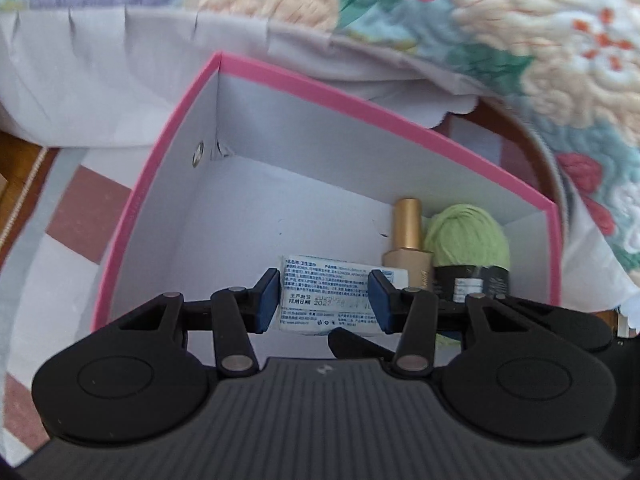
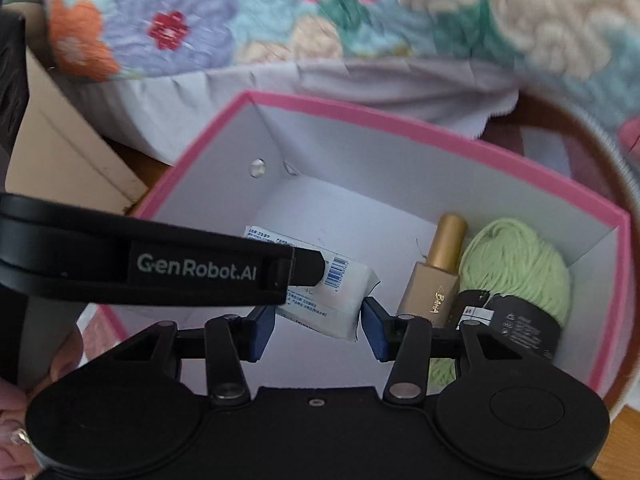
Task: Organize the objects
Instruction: 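Carry the medicine box into the pink box and open the left gripper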
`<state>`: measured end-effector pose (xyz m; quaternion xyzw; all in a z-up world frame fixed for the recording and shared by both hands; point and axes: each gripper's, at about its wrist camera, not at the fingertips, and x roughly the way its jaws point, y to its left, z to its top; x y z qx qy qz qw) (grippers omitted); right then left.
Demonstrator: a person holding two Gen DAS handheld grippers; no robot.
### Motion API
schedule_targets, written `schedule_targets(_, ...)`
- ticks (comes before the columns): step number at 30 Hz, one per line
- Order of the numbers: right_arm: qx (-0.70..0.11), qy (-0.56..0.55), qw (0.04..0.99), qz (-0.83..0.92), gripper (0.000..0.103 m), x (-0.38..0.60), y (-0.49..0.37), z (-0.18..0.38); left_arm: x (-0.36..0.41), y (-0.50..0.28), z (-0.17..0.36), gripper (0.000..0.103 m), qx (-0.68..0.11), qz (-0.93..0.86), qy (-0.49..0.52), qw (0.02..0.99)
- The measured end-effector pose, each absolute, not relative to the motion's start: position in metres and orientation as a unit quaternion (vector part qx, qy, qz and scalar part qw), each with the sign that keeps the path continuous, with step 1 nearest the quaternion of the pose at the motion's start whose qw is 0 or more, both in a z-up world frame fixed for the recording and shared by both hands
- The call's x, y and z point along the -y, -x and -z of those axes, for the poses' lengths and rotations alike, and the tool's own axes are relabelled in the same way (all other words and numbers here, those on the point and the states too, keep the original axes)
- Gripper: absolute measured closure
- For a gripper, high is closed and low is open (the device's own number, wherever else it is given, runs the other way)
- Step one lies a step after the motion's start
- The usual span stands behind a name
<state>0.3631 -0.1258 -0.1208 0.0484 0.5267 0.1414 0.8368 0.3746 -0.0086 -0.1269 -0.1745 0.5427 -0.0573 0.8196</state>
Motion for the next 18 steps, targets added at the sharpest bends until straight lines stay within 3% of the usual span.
schedule_targets(11, -0.543, -0.030, 0.834, -0.094, 0.050, 0.119, -0.378, 0.143, 0.009, -0.394, 0.155, 0.057, -0.540, 0.047, 0.207, 0.814)
schedule_targets(14, -0.539, -0.027, 0.837, -0.092, 0.050, 0.120, -0.379, 0.143, 0.013, -0.394, 0.158, 0.045, -0.540, 0.037, 0.200, 0.817)
schedule_targets(18, -0.526, -0.032, 0.843, -0.102, 0.047, 0.124, -0.371, 0.135, 0.014, -0.388, 0.155, 0.042, -0.542, 0.033, 0.189, 0.818)
